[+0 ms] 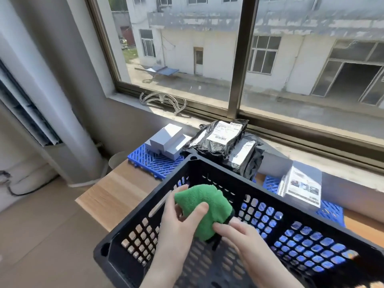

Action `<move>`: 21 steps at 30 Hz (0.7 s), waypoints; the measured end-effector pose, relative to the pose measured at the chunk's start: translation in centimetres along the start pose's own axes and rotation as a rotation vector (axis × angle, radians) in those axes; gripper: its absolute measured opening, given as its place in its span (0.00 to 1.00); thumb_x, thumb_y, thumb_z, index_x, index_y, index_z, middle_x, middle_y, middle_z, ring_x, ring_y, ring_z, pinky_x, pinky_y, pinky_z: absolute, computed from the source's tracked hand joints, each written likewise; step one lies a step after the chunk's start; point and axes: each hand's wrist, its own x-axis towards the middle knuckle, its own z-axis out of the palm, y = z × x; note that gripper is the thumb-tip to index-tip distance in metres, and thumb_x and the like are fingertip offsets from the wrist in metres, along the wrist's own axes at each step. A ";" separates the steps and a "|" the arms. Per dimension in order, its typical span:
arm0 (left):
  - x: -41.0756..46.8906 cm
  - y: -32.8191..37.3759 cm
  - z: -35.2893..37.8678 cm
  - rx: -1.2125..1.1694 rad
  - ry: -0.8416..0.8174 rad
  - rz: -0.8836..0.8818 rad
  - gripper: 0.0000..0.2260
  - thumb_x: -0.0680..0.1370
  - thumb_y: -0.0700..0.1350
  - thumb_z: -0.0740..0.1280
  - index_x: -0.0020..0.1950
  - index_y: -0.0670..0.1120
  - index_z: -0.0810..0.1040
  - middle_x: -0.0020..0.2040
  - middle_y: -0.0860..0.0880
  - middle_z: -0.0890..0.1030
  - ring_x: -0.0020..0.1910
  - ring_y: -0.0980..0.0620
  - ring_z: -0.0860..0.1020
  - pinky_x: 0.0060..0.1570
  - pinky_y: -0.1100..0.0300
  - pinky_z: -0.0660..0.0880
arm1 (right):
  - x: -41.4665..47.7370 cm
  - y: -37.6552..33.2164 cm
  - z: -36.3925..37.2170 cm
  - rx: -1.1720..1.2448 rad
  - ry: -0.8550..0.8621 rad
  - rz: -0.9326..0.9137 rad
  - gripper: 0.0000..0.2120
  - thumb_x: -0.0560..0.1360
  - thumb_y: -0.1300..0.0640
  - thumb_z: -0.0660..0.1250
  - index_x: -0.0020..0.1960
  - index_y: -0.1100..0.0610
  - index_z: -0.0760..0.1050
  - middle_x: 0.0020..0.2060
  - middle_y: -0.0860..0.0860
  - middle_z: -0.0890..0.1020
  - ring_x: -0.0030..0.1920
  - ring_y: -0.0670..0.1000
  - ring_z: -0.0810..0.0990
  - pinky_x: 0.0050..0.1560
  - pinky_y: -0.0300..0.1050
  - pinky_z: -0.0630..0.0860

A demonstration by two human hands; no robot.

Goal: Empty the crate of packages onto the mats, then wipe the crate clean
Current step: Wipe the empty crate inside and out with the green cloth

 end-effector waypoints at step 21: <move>-7.1 -4.6 -7.3 0.768 0.750 0.122 0.22 0.76 0.59 0.61 0.70 0.59 0.67 0.70 0.61 0.70 0.72 0.61 0.64 0.70 0.58 0.60 | 7.0 6.1 5.5 -0.180 -0.303 0.071 0.22 0.61 0.47 0.76 0.47 0.55 0.72 0.43 0.51 0.80 0.44 0.51 0.80 0.47 0.48 0.76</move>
